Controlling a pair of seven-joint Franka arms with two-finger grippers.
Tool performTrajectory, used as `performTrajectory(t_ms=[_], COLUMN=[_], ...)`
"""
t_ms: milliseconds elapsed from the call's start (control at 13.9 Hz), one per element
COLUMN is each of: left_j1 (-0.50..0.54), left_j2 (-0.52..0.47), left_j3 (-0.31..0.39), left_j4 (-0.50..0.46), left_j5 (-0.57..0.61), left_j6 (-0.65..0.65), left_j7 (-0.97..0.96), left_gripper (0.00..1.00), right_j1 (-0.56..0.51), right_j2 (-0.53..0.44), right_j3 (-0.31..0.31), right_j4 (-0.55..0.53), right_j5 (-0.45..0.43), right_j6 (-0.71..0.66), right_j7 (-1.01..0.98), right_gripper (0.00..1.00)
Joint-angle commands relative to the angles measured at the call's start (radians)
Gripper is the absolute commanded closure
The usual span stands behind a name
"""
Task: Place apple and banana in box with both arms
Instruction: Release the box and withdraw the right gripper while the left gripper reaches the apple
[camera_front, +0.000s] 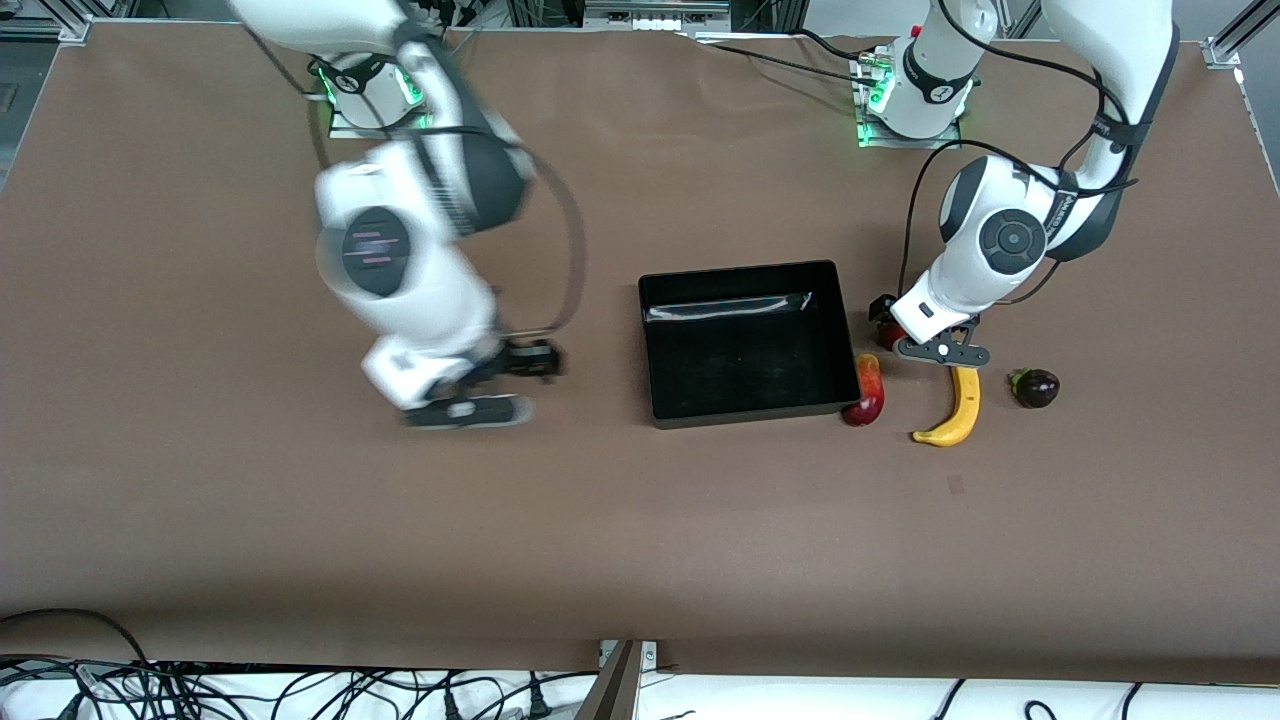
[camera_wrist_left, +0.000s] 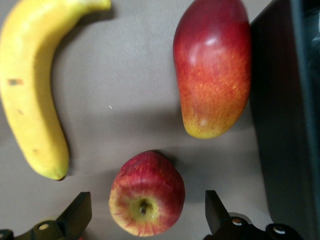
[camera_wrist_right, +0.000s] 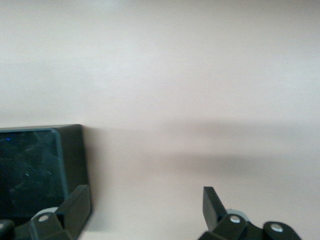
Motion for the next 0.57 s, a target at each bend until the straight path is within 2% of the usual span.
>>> performTrajectory(t_ms=[0,144,215,287,359,503], left_j1=[0.001,0.001,-0.001,-0.001,0.001,0.001], left_j2=[0.049,0.059,0.058,0.055,0.050,0.027], left_j3=[0.002,0.003,0.002,0.002,0.002,0.002], left_j4=[-0.003,-0.004,-0.003,-0.003,0.000,0.020], left_j5=[0.008,0.010,0.026,0.048,0.066,0.076], left_j6=[0.045,0.044,0.042,0.035,0.025,-0.027], left_j7=[-0.013,-0.010,-0.010,-0.010,-0.009,-0.009], left_gripper=[0.00,0.00,0.32,0.59,0.79,0.86], right_j1=[-0.056,-0.076,-0.076,-0.076,-0.076,-0.076], right_j2=[-0.110,-0.185,-0.220,-0.258,-0.294,-0.367], right_j3=[-0.018,-0.063,-0.088,-0.113,-0.139,-0.191], right_j4=[-0.102,-0.146,-0.157,-0.171,-0.189,-0.252], right_j5=[0.018,0.018,0.018,0.017,0.017,0.017], right_j6=[-0.041,-0.094,-0.141,-0.172,-0.198,-0.212], right_j7=[-0.094,-0.177,-0.191,-0.196,-0.219,-0.298], right_gripper=[0.00,0.00,0.00,0.00,0.00,0.00])
